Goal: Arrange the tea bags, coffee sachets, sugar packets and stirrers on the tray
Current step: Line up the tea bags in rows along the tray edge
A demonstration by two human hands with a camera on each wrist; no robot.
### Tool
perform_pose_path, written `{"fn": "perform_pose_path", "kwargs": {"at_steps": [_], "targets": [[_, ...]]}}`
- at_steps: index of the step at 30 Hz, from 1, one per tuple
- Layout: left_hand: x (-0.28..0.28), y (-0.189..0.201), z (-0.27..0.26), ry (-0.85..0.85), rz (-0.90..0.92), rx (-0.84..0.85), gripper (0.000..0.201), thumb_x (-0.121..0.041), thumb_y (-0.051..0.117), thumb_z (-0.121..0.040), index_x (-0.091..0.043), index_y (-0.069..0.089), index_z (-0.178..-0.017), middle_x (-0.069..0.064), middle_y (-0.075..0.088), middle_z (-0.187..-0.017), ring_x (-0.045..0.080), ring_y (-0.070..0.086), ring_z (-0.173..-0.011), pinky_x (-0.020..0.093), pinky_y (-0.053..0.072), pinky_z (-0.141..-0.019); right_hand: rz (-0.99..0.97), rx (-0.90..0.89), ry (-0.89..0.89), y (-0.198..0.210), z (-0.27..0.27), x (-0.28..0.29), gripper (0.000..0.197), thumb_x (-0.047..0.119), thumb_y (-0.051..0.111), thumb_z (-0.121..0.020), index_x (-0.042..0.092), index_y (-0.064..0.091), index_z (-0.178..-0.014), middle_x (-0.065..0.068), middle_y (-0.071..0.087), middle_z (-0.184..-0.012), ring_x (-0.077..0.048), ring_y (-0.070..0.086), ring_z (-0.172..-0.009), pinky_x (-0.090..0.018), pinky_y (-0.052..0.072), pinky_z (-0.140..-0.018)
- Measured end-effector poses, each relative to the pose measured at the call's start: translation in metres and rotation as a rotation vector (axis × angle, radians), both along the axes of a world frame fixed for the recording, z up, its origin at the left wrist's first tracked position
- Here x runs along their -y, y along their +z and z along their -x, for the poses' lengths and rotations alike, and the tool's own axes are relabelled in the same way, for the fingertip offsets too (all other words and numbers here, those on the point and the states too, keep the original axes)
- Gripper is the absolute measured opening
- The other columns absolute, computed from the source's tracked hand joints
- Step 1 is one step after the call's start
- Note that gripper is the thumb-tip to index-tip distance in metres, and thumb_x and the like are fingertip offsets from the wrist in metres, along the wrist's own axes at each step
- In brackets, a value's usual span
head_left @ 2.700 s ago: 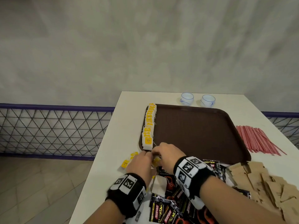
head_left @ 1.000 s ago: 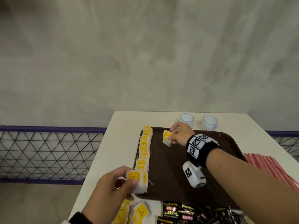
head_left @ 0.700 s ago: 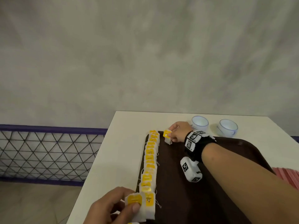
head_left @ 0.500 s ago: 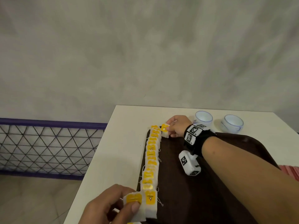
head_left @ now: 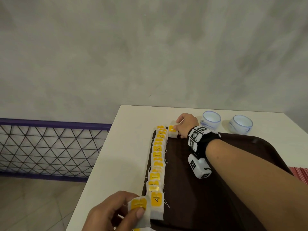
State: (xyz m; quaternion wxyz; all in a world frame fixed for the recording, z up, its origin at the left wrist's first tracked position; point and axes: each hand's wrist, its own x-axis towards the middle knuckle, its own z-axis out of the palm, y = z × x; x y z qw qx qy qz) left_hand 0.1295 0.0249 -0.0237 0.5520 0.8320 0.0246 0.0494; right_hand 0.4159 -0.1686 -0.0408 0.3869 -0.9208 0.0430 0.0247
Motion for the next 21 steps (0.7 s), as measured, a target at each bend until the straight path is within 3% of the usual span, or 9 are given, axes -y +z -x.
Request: {"fn": "perform_pose_path", "kwargs": {"at_steps": [4, 6, 8, 10, 12, 13, 15, 19, 21], "targets": [[0.004, 0.006, -0.007, 0.026, 0.097, -0.065, 0.039, -0.054, 0.076, -0.047, -0.027, 0.067, -0.073, 0.010, 0.064, -0.067, 0.028, 0.062, -0.055, 0.031, 0.051, -0.049, 0.070, 0.052, 0.097, 0.027, 0.025, 0.004, 0.026, 0.020, 0.074, -0.080, 0.017, 0.052, -0.092, -0.003, 0.058, -0.085, -0.023, 0.058, -0.082, -0.028, 0.043, -0.066], [0.008, 0.009, -0.013, 0.036, 0.173, -0.099, 0.029, -0.035, 0.082, -0.059, -0.023, 0.064, -0.078, 0.013, 0.065, -0.066, 0.028, 0.061, -0.053, 0.035, 0.052, -0.048, -0.074, -0.013, 0.291, 0.050, 0.058, -0.001, 0.022, 0.020, 0.074, -0.081, 0.016, 0.057, -0.094, -0.002, 0.060, -0.080, -0.020, 0.060, -0.075, -0.031, 0.049, -0.064], [0.013, 0.009, -0.018, 0.055, 0.237, -0.118, 0.034, -0.014, 0.083, -0.065, -0.013, 0.056, -0.085, 0.015, 0.064, -0.065, 0.028, 0.058, -0.052, 0.036, 0.051, -0.047, -0.210, -0.160, 0.595, 0.069, 0.099, -0.006, 0.020, 0.019, 0.071, -0.084, 0.014, 0.061, -0.101, -0.002, 0.062, -0.080, -0.018, 0.062, -0.072, -0.034, 0.053, -0.063], [0.019, 0.011, -0.021, 0.082, 0.297, -0.104, 0.044, -0.014, 0.083, -0.059, -0.010, 0.049, -0.087, 0.017, 0.060, -0.062, 0.027, 0.053, -0.048, 0.034, 0.047, -0.045, -0.267, -0.307, 0.823, 0.074, 0.136, -0.007, 0.023, 0.022, 0.070, -0.085, 0.015, 0.064, -0.106, -0.003, 0.066, -0.088, -0.019, 0.064, -0.077, -0.034, 0.054, -0.067], [0.025, 0.013, -0.022, 0.105, 0.322, -0.088, 0.048, -0.017, 0.082, -0.056, -0.010, 0.045, -0.087, 0.014, 0.056, -0.057, 0.027, 0.050, -0.044, 0.030, 0.042, -0.043, -0.316, -0.358, 0.924, 0.068, 0.162, -0.004, 0.023, 0.024, 0.072, -0.083, 0.018, 0.066, -0.104, -0.007, 0.069, -0.097, -0.030, 0.065, -0.080, -0.042, 0.055, -0.074], [0.026, 0.013, -0.023, 0.112, 0.322, -0.084, 0.049, -0.015, 0.085, -0.059, -0.010, 0.044, -0.086, 0.010, 0.054, -0.055, 0.027, 0.049, -0.043, 0.028, 0.041, -0.042, -0.359, -0.360, 0.920, 0.064, 0.170, -0.003, 0.019, 0.023, 0.073, -0.083, 0.018, 0.068, -0.101, -0.008, 0.069, -0.096, -0.035, 0.064, -0.079, -0.046, 0.054, -0.075], [0.029, 0.014, -0.022, 0.105, 0.320, -0.080, 0.045, -0.011, 0.084, -0.062, -0.009, 0.045, -0.086, 0.006, 0.052, -0.055, 0.027, 0.049, -0.045, 0.029, 0.042, -0.041, -0.443, -0.335, 0.855, 0.055, 0.176, 0.001, 0.009, 0.018, 0.073, -0.082, 0.019, 0.069, -0.091, -0.009, 0.068, -0.088, -0.033, 0.061, -0.075, -0.046, 0.052, -0.072], [0.031, 0.017, -0.020, 0.057, 0.290, -0.111, 0.039, -0.002, 0.077, -0.069, -0.012, 0.050, -0.095, 0.008, 0.068, -0.068, 0.032, 0.066, -0.059, 0.033, 0.048, -0.045, -0.583, -0.321, 0.674, 0.052, 0.164, 0.014, 0.008, 0.009, 0.069, -0.085, 0.016, 0.067, -0.082, -0.008, 0.068, -0.073, -0.017, 0.062, -0.061, -0.025, 0.054, -0.060], [0.028, 0.015, -0.018, 0.055, 0.272, -0.117, 0.039, -0.001, 0.076, -0.071, -0.015, 0.052, -0.098, 0.009, 0.070, -0.075, 0.031, 0.068, -0.062, 0.035, 0.050, -0.047, -0.615, -0.320, 0.523, 0.051, 0.145, 0.025, 0.010, 0.001, 0.064, -0.087, 0.010, 0.062, -0.082, -0.007, 0.066, -0.068, -0.015, 0.061, -0.056, -0.022, 0.054, -0.054]]}}
